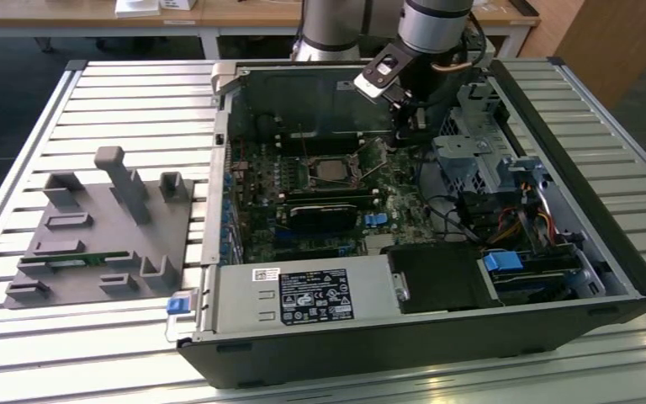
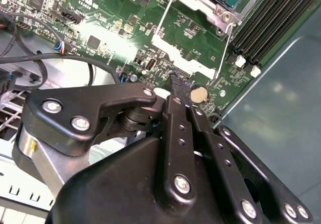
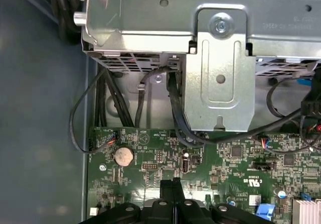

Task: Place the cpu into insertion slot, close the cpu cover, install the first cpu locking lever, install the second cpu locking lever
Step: 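Close the cpu cover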

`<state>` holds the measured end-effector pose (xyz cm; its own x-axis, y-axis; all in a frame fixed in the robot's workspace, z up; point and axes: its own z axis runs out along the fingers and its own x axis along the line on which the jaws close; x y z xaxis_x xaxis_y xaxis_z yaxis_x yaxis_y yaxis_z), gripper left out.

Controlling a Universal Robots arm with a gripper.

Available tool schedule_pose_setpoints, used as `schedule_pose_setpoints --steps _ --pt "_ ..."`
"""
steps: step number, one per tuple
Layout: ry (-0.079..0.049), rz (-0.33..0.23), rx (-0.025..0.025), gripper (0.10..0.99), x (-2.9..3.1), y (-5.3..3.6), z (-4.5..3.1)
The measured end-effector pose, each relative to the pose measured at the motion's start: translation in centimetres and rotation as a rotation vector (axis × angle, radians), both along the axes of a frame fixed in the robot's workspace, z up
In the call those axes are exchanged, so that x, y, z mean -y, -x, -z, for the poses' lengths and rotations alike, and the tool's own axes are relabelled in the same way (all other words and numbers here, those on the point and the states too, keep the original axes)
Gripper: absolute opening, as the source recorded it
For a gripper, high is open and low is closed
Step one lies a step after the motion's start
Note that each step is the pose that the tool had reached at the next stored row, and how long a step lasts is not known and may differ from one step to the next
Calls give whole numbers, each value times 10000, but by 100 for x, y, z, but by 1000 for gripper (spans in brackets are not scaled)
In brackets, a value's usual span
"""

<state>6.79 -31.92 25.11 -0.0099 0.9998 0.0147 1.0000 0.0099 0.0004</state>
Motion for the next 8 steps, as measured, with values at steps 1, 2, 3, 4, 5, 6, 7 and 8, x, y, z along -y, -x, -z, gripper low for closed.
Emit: schedule_pose_setpoints --steps 1,2,3,4,5,6,7,8 --pt "1 0 -11 106 -2 -3 13" --pt "1 0 -22 106 -3 -5 27" --pt "1 1 -33 106 -4 -6 43" --pt "0 1 -44 106 -4 -6 58" --pt "-1 2 -53 106 -5 -6 70" --pt "-1 2 -62 106 -6 -5 76" --pt "1 1 -65 106 -6 -1 78" --pt "0 0 -66 106 -6 5 80"
